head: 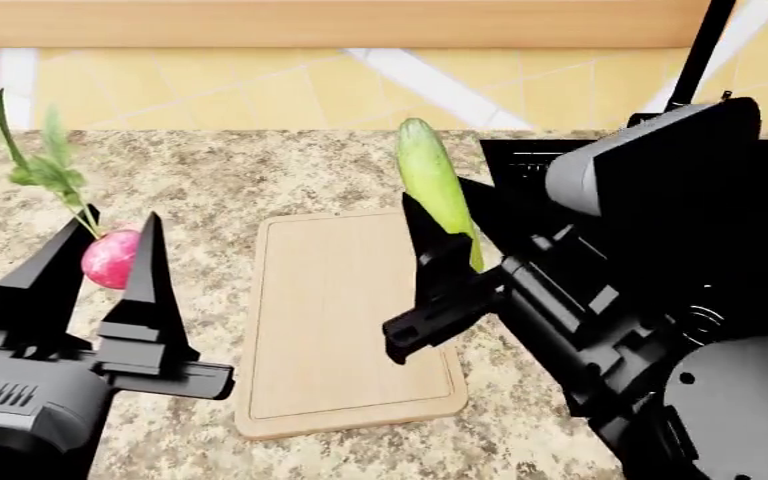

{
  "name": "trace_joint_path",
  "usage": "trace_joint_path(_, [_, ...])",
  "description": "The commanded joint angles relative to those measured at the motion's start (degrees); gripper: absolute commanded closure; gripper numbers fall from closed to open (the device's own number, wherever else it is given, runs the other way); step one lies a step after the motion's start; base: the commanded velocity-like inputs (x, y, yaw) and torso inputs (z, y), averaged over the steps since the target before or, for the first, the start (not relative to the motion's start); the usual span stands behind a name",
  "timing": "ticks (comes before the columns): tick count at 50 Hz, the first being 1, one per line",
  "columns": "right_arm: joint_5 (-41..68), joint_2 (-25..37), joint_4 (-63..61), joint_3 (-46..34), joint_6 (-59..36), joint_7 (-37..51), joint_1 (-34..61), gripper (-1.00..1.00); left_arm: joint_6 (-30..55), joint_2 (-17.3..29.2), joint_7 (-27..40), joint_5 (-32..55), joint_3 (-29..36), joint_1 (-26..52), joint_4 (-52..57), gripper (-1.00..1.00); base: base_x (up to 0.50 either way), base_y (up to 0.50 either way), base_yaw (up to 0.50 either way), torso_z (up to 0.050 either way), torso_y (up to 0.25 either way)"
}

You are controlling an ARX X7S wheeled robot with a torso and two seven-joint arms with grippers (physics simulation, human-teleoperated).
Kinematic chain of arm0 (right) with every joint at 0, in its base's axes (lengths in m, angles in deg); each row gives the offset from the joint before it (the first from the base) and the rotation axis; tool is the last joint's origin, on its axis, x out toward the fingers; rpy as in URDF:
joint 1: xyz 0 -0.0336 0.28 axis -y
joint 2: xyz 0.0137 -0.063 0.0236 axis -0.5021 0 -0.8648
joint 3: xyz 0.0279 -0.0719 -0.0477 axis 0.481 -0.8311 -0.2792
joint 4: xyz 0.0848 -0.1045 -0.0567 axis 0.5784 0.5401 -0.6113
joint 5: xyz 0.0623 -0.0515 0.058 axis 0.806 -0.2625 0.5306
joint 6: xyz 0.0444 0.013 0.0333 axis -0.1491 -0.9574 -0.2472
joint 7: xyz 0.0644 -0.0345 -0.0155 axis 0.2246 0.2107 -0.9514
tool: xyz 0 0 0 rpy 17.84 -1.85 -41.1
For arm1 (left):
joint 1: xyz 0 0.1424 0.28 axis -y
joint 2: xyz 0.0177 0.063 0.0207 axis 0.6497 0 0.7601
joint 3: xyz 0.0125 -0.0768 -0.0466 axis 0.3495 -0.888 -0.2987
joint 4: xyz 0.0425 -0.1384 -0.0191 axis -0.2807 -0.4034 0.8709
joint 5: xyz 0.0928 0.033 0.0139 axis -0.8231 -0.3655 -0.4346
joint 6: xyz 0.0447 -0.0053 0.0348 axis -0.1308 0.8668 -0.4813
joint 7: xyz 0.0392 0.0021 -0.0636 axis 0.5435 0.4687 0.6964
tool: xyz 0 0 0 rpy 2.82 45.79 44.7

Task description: Pick the vegetables from the sink and place them on the cutting board.

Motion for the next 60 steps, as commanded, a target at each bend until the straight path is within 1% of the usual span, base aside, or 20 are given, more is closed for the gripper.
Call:
trace_joint_path(1, [-20.1, -2.2, 14.4, -9.9, 2.8, -16.3, 4.5, 1.00, -1.9, 1.3, -0.4, -0.1, -0.5, 0.2, 0.2, 1.00, 0.00, 0.00, 0.00, 0.000, 0.000])
trace_joint_path(4, [-24.6, -2.1, 16.9, -11.8, 4.8, -20.1, 5.0, 1.00, -2.2, 1.6, -0.4, -0.1, -0.6, 0.1, 0.1, 1.00, 0.00, 0.00, 0.00, 0.000, 0.000])
trace_joint_path(9, [-30.2, -1.8, 20.8, -14.4, 7.9, -24.0, 5.3, 1.00, -2.0, 1.4, -0.4, 0.0, -0.6, 0.1, 0.1, 1.00, 0.00, 0.00, 0.00, 0.000, 0.000])
trace_joint_path(17, [-34.5, -1.8, 25.3, -17.5, 10.9, -27.0, 5.7, 1.00, -1.9, 1.6, -0.4, 0.0, -0.8, 0.1, 0.3, 1.00, 0.00, 0.00, 0.00, 0.002, 0.000])
trace_joint_path(37, [-36.4, -1.8, 31.0, -21.3, 12.5, -28.0, 4.4, 1.00, -2.2, 1.9, -0.3, -0.2, -1.1, -0.2, 0.5, 1.00, 0.00, 0.00, 0.00, 0.000, 0.000])
trace_joint_path(60, [-36.9, -1.5, 34.3, -24.9, 12.5, -27.8, 3.9, 1.00, -2.5, 2.2, -0.3, -0.4, -1.4, -0.5, 0.7, 1.00, 0.00, 0.00, 0.00, 0.000, 0.000])
